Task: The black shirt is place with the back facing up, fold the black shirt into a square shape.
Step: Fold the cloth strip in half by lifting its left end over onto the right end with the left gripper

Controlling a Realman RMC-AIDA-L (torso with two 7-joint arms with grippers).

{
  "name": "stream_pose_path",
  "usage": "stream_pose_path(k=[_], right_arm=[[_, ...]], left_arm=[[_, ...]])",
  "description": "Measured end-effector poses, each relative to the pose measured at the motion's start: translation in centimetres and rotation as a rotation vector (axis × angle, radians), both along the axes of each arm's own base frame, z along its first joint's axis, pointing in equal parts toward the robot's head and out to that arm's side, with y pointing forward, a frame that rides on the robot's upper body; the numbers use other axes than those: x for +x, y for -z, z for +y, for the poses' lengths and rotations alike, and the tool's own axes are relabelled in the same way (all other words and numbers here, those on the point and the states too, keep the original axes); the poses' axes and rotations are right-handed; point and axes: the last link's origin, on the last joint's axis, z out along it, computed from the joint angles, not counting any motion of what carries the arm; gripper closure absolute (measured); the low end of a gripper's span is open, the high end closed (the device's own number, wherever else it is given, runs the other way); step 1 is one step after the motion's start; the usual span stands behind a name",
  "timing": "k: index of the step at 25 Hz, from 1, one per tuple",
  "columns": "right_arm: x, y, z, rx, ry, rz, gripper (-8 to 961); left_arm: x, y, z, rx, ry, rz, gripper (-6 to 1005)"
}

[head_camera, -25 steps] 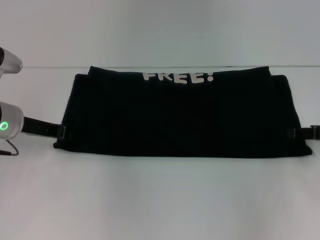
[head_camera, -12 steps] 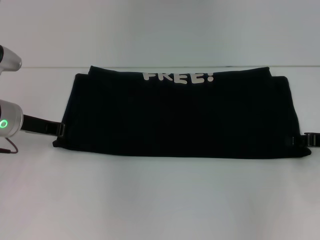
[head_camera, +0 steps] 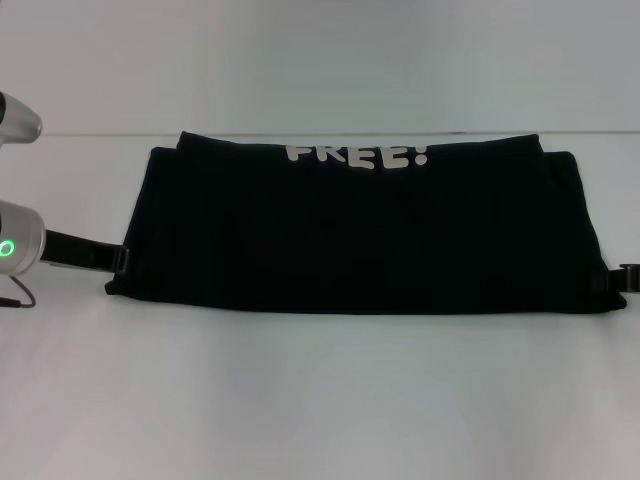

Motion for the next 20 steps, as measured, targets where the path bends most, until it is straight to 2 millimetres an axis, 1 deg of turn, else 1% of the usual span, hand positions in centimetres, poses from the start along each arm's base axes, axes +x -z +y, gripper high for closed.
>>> stream_pose_path(k=[5,10,18,20], right_arm=[[0.7,-0.7,-0.7,0.009,0.011,0.002,936],[1.1,-1.3,-1.4,0.022,0.019,0.020,935],[1.0,-0.9,-1.6,0.012,0.017,0.033,936],[0.8,-1.0,-1.6,0.008,0.008,0.038,896]], left_arm=[[-0.5,-0.5,-0.6,-0.002,-0.011,-0.003,1001],[-1.1,-1.6,-1.3,0.009,-0.018,-0.005,1000],[-0.9,-1.3,-1.6,-0.026,-0.004,-0.011,994],[-0.8,-1.2,-1.7,-0.038,-0.005,-0.018,989]])
